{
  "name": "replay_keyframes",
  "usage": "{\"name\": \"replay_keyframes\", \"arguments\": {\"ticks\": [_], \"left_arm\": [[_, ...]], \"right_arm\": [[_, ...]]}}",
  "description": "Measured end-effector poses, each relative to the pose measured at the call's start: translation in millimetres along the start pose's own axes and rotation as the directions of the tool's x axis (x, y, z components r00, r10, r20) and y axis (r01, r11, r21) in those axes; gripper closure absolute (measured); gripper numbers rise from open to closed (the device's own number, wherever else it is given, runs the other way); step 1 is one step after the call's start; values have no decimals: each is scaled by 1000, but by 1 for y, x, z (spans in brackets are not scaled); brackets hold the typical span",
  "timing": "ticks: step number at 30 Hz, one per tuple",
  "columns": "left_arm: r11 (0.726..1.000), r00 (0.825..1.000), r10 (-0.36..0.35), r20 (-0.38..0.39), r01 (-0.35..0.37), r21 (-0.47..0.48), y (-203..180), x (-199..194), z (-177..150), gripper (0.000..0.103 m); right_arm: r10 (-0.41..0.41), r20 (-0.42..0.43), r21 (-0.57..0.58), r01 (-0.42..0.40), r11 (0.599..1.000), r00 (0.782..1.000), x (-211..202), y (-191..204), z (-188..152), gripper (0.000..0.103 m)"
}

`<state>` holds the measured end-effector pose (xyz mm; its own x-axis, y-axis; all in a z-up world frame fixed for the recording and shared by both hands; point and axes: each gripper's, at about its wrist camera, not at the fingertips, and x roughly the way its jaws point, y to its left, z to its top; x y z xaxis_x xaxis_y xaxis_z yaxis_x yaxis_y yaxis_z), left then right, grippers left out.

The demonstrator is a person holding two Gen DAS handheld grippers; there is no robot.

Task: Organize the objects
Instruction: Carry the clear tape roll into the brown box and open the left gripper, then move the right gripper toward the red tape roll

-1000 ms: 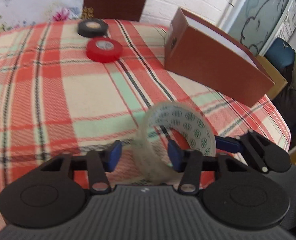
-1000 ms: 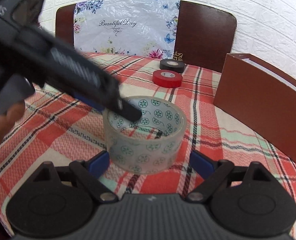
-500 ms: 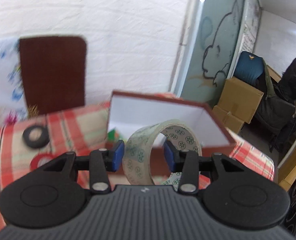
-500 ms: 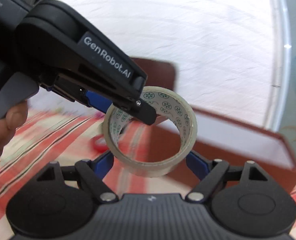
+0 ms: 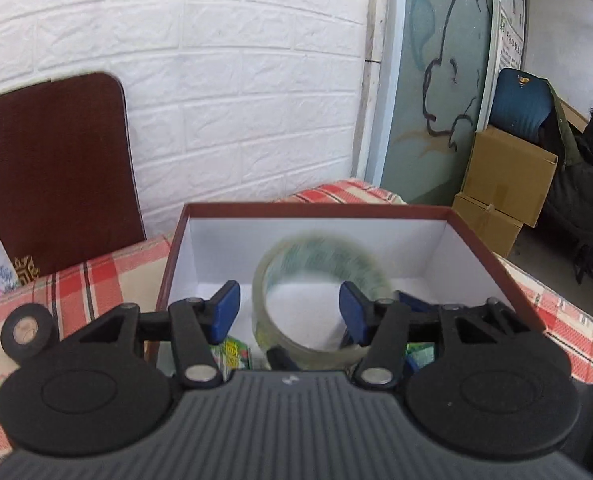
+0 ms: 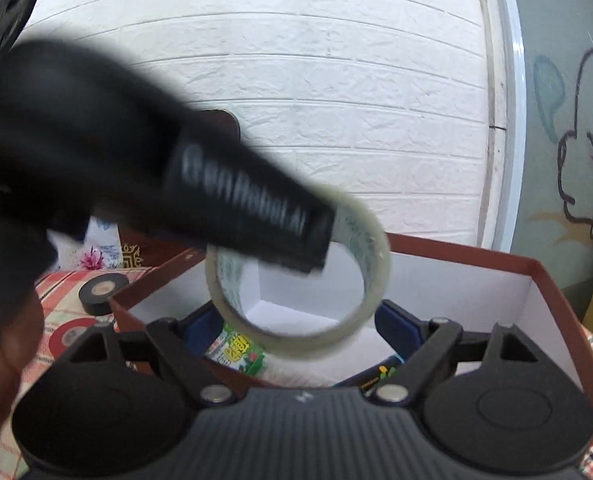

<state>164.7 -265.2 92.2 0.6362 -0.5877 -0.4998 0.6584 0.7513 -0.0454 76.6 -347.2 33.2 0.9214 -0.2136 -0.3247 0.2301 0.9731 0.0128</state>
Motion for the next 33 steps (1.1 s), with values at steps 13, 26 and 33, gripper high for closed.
{"name": "replay_keyframes", "arguments": {"ticks": [13, 26, 33], "left_arm": [[995, 995, 95, 33, -95, 9, -2, -59, -51, 31], [937, 928, 310, -205, -334, -97, 61, -73, -124, 27], [898, 895, 368, -252, -412, -154, 94, -83, -153, 16]], "right_arm": [[-2, 64, -38, 5, 999, 998, -86, 31, -58, 14], [119, -247, 10, -120, 993, 962, -63, 59, -84, 16], [135, -308, -56, -159, 986, 942, -60, 82, -86, 16]]}}
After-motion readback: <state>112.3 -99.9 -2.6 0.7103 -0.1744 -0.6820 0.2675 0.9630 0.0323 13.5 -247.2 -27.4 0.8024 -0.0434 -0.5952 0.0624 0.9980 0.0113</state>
